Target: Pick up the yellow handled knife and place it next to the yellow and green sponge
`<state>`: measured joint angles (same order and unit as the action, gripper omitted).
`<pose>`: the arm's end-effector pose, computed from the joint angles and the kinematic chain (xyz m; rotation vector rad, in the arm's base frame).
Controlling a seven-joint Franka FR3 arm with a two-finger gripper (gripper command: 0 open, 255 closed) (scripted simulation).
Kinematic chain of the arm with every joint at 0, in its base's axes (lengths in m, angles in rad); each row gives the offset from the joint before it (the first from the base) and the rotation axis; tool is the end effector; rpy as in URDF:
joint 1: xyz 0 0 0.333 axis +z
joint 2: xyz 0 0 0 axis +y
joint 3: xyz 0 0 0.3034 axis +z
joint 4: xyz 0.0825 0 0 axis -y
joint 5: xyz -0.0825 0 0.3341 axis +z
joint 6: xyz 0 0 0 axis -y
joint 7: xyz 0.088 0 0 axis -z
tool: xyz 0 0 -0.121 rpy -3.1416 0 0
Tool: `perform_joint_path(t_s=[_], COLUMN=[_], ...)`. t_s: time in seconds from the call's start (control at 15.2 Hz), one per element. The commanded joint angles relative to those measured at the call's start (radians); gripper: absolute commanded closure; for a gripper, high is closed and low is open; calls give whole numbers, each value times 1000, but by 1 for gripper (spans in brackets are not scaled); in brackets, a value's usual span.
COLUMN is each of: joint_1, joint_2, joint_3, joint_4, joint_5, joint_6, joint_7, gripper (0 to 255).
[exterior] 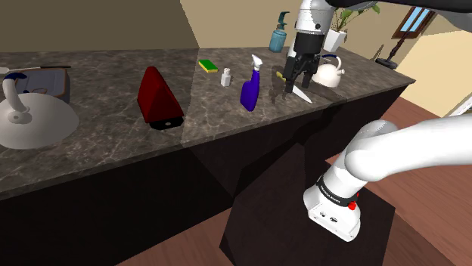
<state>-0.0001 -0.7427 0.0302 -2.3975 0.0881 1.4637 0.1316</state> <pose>0.2585 0.0212 0.5311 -3.0692 0.1696 0.3020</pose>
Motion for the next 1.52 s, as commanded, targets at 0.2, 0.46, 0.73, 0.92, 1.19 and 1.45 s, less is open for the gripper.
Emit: perform_joint_path(t_s=[0.2,0.46,0.73,0.92,1.19,1.45], joint_1=[-28,-65,-99,-122,-146,-166], joint_2=[33,93,171,239,342,457], joint_3=[-48,-111,-175,-223,-285,-345], joint_4=[-21,-34,-27,-10,29,87], joint_5=[-47,-103,-148,-174,-193,-191], joint_6=[66,157,250,319,406,486], joint_7=[-52,-119,-183,-230,-294,-363], gripper=[0,0,0,0,0,0])
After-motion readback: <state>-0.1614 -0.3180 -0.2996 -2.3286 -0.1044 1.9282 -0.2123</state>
